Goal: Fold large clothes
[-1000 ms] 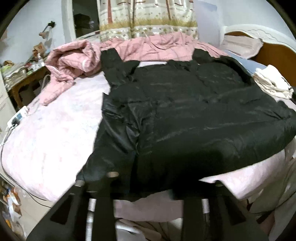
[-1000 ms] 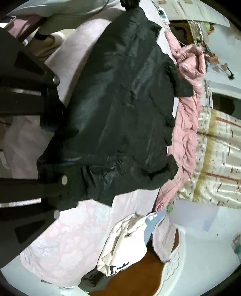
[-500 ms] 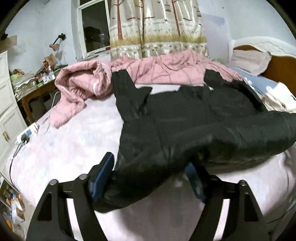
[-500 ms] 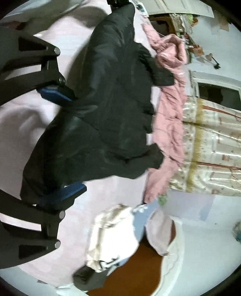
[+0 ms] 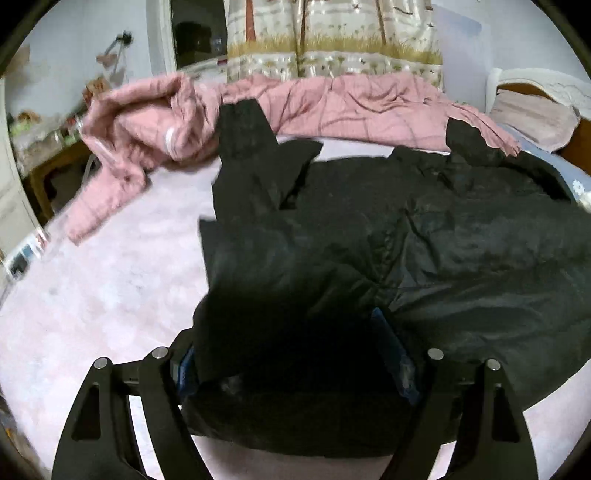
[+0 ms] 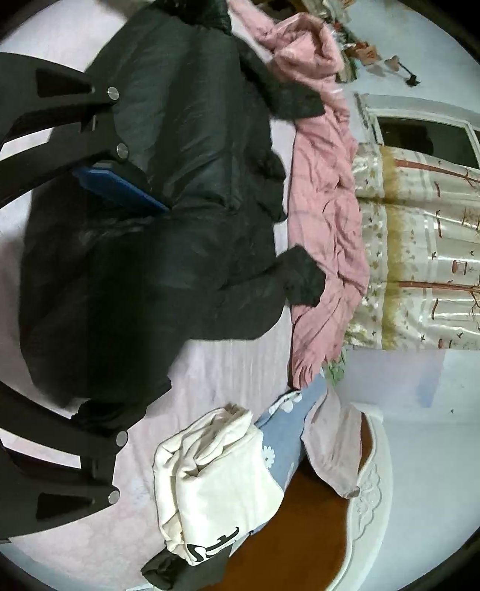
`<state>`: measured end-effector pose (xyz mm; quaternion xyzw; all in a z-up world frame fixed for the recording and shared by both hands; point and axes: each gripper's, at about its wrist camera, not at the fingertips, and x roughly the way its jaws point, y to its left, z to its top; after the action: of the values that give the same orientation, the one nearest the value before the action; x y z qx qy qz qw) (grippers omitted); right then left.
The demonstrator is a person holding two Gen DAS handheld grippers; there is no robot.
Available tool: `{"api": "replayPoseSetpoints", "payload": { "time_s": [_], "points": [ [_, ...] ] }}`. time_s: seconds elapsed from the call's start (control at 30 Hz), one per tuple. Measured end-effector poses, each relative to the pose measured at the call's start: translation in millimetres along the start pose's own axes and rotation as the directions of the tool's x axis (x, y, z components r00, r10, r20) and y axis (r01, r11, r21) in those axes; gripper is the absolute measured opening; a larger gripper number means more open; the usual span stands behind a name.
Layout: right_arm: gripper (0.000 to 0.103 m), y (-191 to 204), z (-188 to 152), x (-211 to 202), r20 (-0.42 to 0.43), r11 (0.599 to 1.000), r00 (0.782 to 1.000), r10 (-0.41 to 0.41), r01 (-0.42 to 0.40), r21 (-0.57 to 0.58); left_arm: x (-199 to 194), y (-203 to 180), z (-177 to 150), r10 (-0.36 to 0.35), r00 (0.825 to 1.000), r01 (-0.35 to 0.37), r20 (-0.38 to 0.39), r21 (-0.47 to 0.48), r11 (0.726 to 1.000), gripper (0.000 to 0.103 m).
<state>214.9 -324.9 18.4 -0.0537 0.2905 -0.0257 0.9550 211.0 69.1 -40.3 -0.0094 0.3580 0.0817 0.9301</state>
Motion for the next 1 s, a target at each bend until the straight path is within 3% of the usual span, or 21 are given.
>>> {"api": "replayPoseSetpoints", "payload": {
  "time_s": [0.13, 0.27, 0.37, 0.43, 0.53, 0.57, 0.6, 0.63, 0.67, 0.7, 0.73, 0.77, 0.8, 0.9, 1.0],
  "points": [
    [0.088, -16.1, -12.9, 12.9, -0.022, 0.999, 0.999, -0.045, 0.046, 0.027, -3.1, 11.9, -0.1, -0.044, 0.999, 0.045, 0.017, -0.064, 0.997, 0.083],
    [0.089, -44.5, -17.0, 0.5, -0.012, 0.986, 0.999, 0.039, -0.036, 0.161, -14.4, 28.3, -5.6, -0.086, 0.996, 0.089, 0.028, -0.153, 0.984, 0.091],
    [0.103, -59.5, -21.8, 0.2, -0.035, 0.962, 0.990, 0.133, -0.121, 0.246, -20.5, 39.3, -8.7, -0.118, 0.993, 0.120, 0.019, -0.203, 0.972, 0.093],
    [0.103, -67.5, -27.0, 8.7, -0.074, 0.926, 0.968, 0.241, -0.206, 0.317, -18.2, 38.3, -9.8, -0.150, 0.989, 0.145, -0.012, -0.199, 0.969, 0.093],
    [0.103, -71.9, -40.6, 37.1, -0.177, 0.855, 0.905, 0.388, -0.281, 0.437, -0.6, 35.9, -15.8, -0.191, 0.977, 0.167, -0.091, -0.217, 0.962, 0.093],
    [0.103, -71.0, -46.3, 47.3, -0.207, 0.830, 0.878, 0.432, -0.296, 0.473, 6.7, 37.8, -17.4, -0.235, 0.965, 0.201, -0.118, -0.245, 0.949, 0.093],
    [0.103, -69.0, -50.8, 54.8, -0.221, 0.819, 0.865, 0.449, -0.301, 0.488, 12.5, 39.6, -18.0, -0.298, 0.945, 0.255, -0.134, -0.270, 0.929, 0.090],
    [0.103, -66.1, -51.0, 56.3, -0.215, 0.830, 0.874, 0.436, -0.299, 0.471, 15.2, 39.2, -17.5, -0.358, 0.923, 0.312, -0.142, -0.271, 0.911, 0.076],
    [0.099, -61.8, -50.2, 56.9, -0.214, 0.846, 0.881, 0.421, -0.297, 0.443, 16.2, 39.8, -16.8, -0.395, 0.907, 0.348, -0.144, -0.272, 0.897, 0.060],
    [0.076, -56.0, -50.1, 57.9, -0.214, 0.859, 0.884, 0.416, -0.305, 0.412, 16.0, 41.5, -16.6, -0.423, 0.896, 0.373, -0.136, -0.288, 0.882, 0.052],
    [0.059, -50.2, -50.0, 58.7, -0.209, 0.860, 0.878, 0.430, -0.328, 0.392, 15.6, 43.6, -17.2, -0.469, 0.875, 0.414, -0.123, -0.314, 0.854, 0.035],
    [0.032, -46.1, -50.0, 57.4, -0.194, 0.853, 0.873, 0.447, -0.351, 0.386, 13.7, 44.5, -17.6, -0.501, 0.858, 0.443, -0.110, -0.332, 0.833, 0.025],
    [0.021, -42.2, -49.2, 50.8, -0.170, 0.853, 0.880, 0.444, -0.358, 0.379, 8.8, 44.1, -17.4, -0.499, 0.861, 0.443, -0.100, -0.336, 0.831, 0.024],
    [0.016, -35.2, -44.8, 17.1, -0.128, 0.893, 0.926, 0.356, -0.296, 0.337, -21.1, 40.1, -17.6, -0.436, 0.897, 0.402, -0.067, -0.286, 0.870, 0.020],
    [0.016, -36.8, -48.4, -18.7, -0.099, 0.882, 0.929, 0.357, -0.301, 0.361, -47.2, 45.3, -30.7, -0.418, 0.907, 0.388, -0.057, -0.273, 0.880, 0.020]
  ]
}}
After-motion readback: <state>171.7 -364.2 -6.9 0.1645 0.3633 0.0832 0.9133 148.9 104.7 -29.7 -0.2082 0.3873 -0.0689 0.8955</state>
